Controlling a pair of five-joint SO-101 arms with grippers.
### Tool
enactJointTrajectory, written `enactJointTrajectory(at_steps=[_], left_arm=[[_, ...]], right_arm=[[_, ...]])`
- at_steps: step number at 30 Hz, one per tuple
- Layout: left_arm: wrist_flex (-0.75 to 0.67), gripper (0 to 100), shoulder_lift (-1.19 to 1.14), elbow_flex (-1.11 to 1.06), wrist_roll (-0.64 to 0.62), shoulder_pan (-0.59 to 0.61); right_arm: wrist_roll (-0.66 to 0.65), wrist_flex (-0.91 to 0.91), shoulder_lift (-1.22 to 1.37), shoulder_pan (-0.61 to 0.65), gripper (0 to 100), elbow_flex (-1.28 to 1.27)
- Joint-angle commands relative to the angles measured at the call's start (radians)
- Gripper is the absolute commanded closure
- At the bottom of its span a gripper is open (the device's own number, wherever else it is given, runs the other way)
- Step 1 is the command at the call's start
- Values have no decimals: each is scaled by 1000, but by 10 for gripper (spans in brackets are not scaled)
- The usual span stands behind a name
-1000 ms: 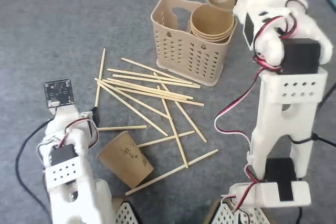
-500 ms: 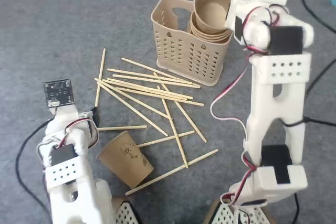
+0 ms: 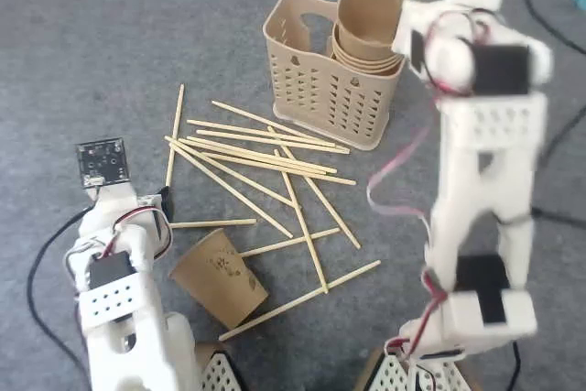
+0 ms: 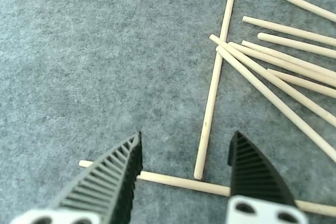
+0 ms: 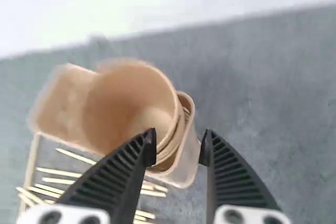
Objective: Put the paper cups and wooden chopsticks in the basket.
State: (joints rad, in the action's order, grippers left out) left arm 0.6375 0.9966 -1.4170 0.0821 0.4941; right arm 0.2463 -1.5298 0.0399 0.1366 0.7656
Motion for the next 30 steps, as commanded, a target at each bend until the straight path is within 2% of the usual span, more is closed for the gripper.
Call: enactJointTrajectory(at_steps=[1,6,12,16,18,21,25,30], left_arm=[[-21,750,20,4,12,-2],[-20,750,23,25,5,57],[40,750,23,64,-43,127],[178,750,23,127,-41,120],[270,750,18,206,-41,95],[468,750,15,364,-41,55],[703,750,14,565,-35,-6],[875,795,9,691,26,-83]], right_arm=[[5,-102,-232,10,846,104],[-3,-275,-364,114,847,84],[-120,-255,-584,248,847,-321],[-210,-248,-728,259,848,-577],[-288,-248,-792,216,848,-723],[-382,-208,-898,81,865,-994],[-474,-41,-1055,-131,992,-1366],[-591,114,-1207,-314,966,-1639]])
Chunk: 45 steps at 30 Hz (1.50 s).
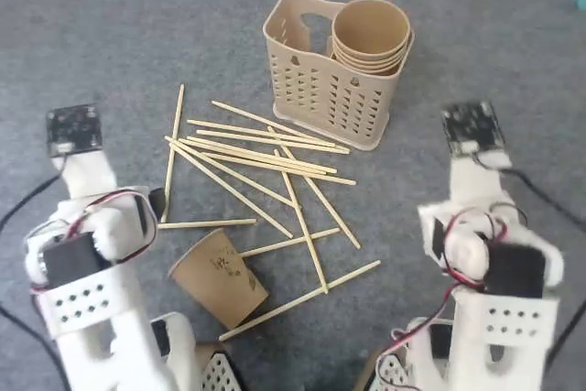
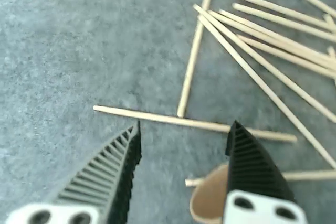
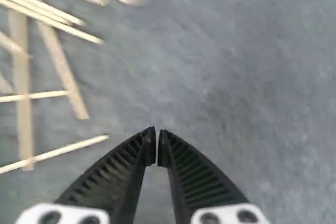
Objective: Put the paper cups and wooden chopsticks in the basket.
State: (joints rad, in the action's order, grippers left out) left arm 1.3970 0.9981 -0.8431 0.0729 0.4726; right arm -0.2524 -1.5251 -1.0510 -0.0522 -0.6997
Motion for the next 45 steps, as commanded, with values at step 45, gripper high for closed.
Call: enactJointTrajectory(at_steps=[45], left_arm=[[362,989,-609,298,433,-652]], right_arm=[[-152,453,-208,-229,966,-735]])
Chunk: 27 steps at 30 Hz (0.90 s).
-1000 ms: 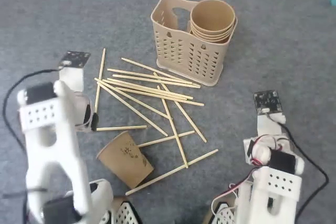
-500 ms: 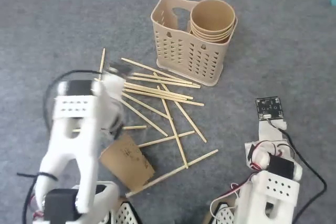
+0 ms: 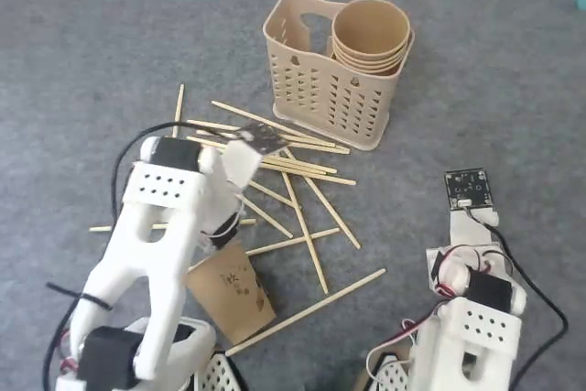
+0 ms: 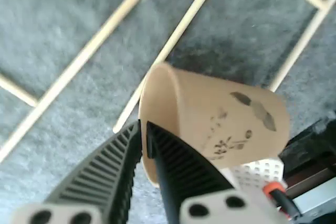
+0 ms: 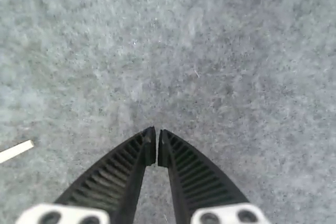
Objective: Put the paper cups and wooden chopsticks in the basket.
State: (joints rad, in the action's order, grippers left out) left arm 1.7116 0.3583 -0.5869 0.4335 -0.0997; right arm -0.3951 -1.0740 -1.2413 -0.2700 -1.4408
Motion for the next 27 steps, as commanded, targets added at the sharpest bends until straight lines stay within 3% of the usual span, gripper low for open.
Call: enactJointTrajectory(at_steps=[1,7,11,14,20,27], left_arm=[[48,989,43,25,91,-118],[44,989,141,-110,95,-376],[44,989,256,-110,91,-331],[18,988,358,-85,91,-210],[18,987,546,38,94,189],[-51,987,729,-25,80,666]], right_arm=[[-9,2,-18,-12,966,6],[-9,19,-18,-12,966,2],[-11,24,-18,-12,966,2],[-11,24,-18,-12,966,2],[-11,4,-18,8,966,8],[-68,-21,-18,358,966,51]])
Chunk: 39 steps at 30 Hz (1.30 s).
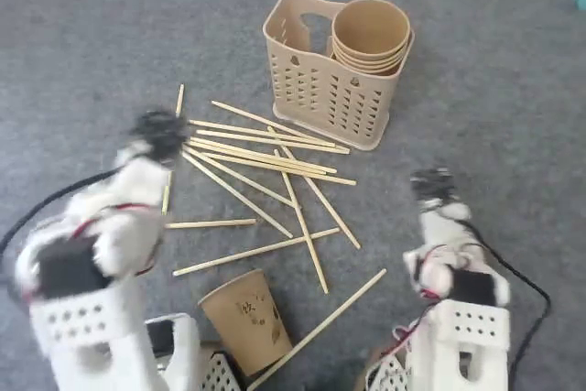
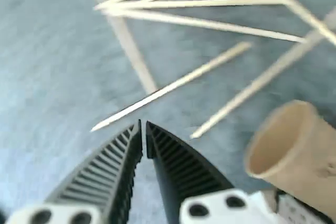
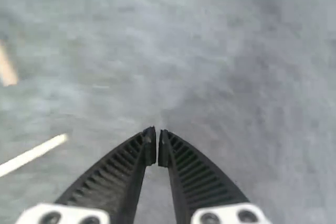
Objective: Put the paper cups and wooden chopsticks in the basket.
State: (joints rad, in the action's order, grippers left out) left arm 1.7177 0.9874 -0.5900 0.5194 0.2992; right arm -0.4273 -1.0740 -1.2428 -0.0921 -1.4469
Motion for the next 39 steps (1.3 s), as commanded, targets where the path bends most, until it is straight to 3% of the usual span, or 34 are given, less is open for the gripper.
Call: enactJointTrajectory(at_steps=[1,6,12,16,22,24,30,33,39], left_arm=[[-103,987,121,-56,-28,347],[-430,985,164,-259,-112,667],[-730,985,-17,-363,-215,870],[-804,984,-252,-272,-299,910],[-806,984,-664,36,-428,974],[-802,984,-793,147,-443,991],[-733,984,-1083,424,-471,1040],[-695,984,-1180,524,-471,1045],[-669,984,-1249,595,-471,1045]], right_arm=[[-35,-44,-16,228,966,89],[-35,-185,-15,510,961,273],[-38,-367,-7,837,963,531],[-35,-456,-7,1099,963,663],[-31,-331,-5,1449,965,618],[-15,-236,-5,1500,965,571],[204,209,-5,1508,965,296],[232,380,-5,1544,965,138],[160,277,-16,1567,965,14]])
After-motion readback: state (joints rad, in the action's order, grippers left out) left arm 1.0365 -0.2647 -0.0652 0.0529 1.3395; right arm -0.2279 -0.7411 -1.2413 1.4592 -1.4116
